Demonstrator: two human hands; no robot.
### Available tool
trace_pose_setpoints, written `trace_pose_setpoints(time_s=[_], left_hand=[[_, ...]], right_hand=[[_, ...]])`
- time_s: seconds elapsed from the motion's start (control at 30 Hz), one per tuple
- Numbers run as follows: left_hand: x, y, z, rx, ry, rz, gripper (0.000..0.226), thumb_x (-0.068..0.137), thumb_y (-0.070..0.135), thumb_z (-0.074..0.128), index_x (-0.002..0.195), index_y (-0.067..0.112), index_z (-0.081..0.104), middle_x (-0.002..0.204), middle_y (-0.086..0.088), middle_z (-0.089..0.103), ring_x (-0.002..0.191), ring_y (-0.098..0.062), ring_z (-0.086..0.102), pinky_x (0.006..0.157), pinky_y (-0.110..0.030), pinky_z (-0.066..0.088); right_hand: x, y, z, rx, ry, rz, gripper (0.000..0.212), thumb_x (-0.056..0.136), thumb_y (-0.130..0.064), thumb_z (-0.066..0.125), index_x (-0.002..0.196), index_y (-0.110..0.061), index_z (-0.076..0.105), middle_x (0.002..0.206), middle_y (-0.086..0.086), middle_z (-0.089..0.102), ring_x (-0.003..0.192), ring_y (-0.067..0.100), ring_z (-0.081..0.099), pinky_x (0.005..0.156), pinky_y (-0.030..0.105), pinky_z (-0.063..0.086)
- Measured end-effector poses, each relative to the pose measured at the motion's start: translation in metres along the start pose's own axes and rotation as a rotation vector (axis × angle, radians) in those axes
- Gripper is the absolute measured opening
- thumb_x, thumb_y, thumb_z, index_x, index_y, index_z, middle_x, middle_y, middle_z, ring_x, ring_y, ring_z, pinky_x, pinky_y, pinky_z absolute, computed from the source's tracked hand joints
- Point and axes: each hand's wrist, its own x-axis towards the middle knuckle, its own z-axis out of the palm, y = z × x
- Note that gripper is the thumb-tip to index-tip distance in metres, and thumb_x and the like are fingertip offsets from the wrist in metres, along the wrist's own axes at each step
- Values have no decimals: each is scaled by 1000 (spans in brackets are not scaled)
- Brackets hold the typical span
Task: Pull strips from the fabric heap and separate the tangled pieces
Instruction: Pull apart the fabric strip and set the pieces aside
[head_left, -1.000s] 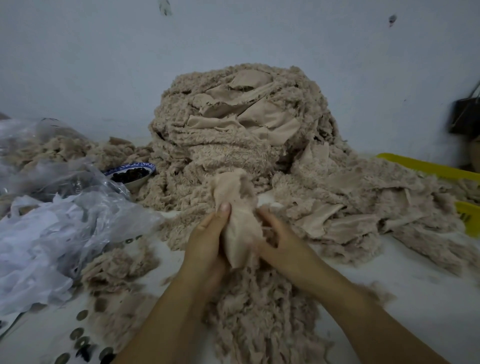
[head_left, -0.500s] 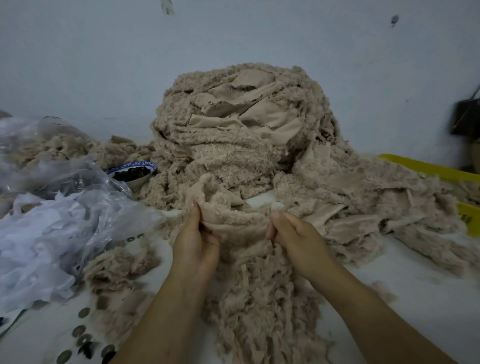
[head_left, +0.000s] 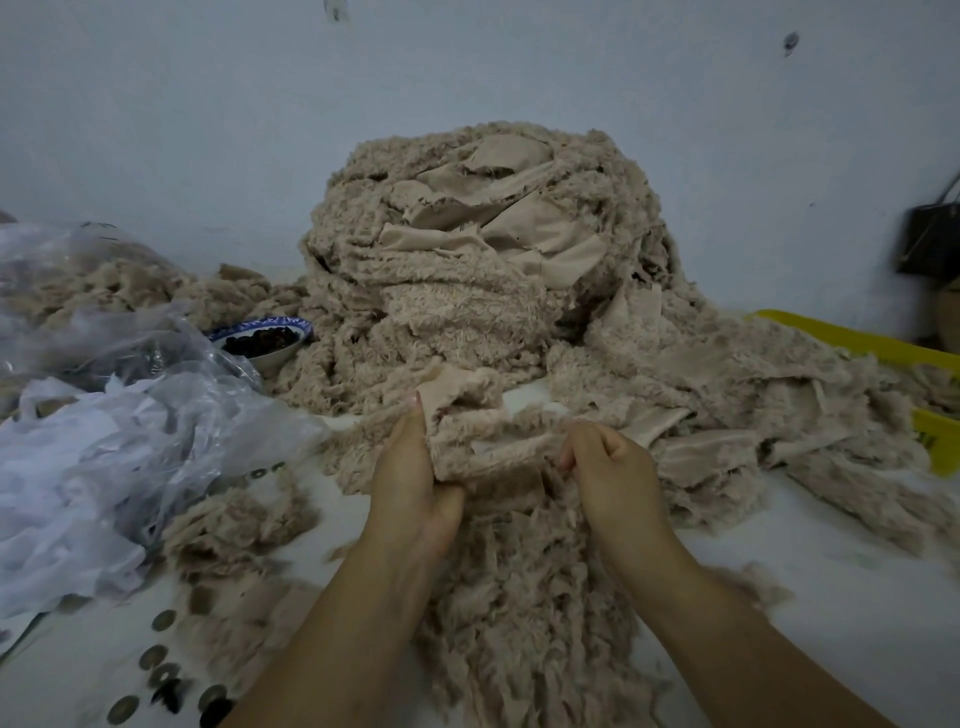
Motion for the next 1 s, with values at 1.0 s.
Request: trace_pose_setpoints(time_s=[1.0], left_hand=[[-17,-8,-15,843,-164,225,36,90,67,42,105,51,70,104,7,77,98,-11,72,83,-34,58]], right_hand=[[11,6,-8,-133,-364,-82,27,97,-40,58,79,-20,61,69,-1,56,63,12,51,61,29,41]])
